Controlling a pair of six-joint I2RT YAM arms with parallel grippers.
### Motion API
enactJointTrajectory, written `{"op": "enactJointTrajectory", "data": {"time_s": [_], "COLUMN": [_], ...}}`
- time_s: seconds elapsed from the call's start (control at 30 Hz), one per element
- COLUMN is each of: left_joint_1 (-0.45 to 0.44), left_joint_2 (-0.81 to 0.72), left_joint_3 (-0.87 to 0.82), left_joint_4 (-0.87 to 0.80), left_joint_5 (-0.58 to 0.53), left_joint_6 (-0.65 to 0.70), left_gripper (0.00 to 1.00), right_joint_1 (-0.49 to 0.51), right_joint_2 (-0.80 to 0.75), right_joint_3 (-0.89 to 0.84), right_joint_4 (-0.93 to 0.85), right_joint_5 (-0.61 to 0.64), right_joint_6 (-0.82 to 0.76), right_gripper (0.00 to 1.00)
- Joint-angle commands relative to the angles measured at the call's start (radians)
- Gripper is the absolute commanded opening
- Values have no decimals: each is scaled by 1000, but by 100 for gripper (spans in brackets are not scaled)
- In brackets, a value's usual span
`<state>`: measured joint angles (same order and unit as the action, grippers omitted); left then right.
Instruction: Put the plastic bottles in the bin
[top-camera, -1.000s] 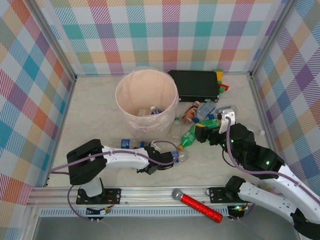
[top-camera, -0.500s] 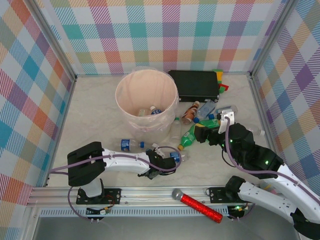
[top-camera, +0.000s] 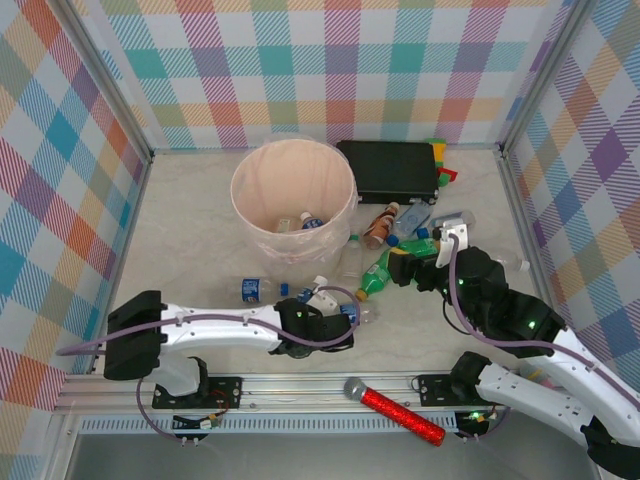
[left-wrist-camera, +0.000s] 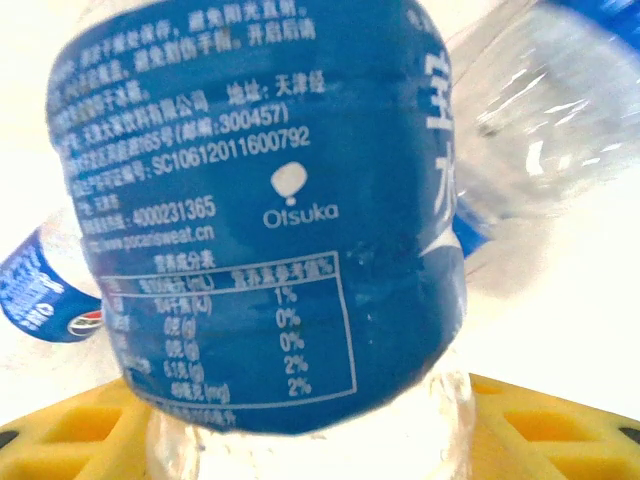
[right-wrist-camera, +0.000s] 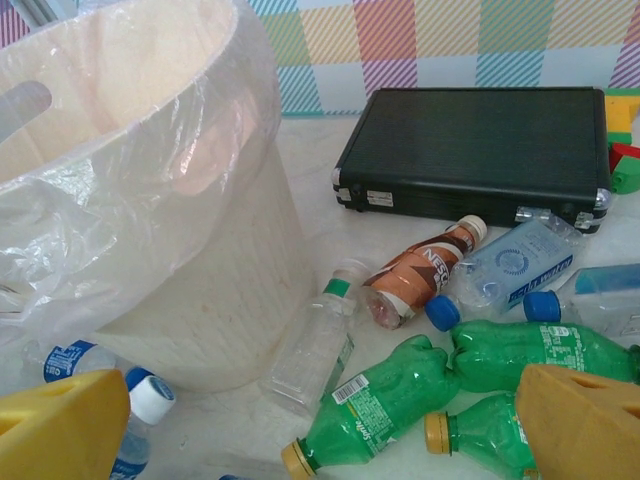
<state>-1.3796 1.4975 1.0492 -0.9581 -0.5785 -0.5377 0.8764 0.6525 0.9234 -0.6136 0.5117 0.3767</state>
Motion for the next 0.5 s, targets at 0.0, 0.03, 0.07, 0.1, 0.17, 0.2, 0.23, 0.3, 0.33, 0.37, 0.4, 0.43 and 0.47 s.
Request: {"op": "enactJointTrajectory", "data": {"time_s": [0.0,0.03,0.07,0.1,0.17,0.2,0.23,0.3,0.33,0.37,0.4,0.43,0.47], "left_joint_1": [-56,-70,-85,-96,-116,-122,-128,-130,-130,-130,-130,-130,-130], "left_joint_2": [-15,-8,2,11,26,30,31,24,16,10,2,-6,-12], "left_joint_3": [71,95,120,142,193,215,236,277,294,307,324,341,357], "left_joint_4": [-81,-86,-87,-87,-79,-73,-64,-39,-19,-2,16,33,50], "left_joint_5": [-74,-86,-93,-101,-112,-115,-119,-106,-97,-92,-91,-90,-92], "left_joint_6": [6,16,25,35,56,66,79,108,127,138,155,180,200], "left_gripper": [59,59,59,59,59,59,59,59,59,59,59,59,59], "right_joint_1": [-5,-4,-4,-4,-5,-3,-5,-5,-5,-4,-4,-4,-5], "right_joint_2": [-7,-6,-7,-8,-18,-28,-45,-81,-101,-116,-131,-143,-153], "right_joint_3": [-21,-24,-24,-24,-21,-23,-28,-42,-49,-54,-58,-60,-58], "right_joint_4": [29,30,29,25,3,-6,-10,-9,-9,-11,-16,-25,-33], "right_joint_5": [-6,-3,3,12,50,66,78,91,96,102,110,118,126], "right_joint_6": [21,26,31,35,61,74,84,89,91,91,90,92,94], "right_gripper": [99,99,99,99,99,99,99,99,99,99,99,99,99]}}
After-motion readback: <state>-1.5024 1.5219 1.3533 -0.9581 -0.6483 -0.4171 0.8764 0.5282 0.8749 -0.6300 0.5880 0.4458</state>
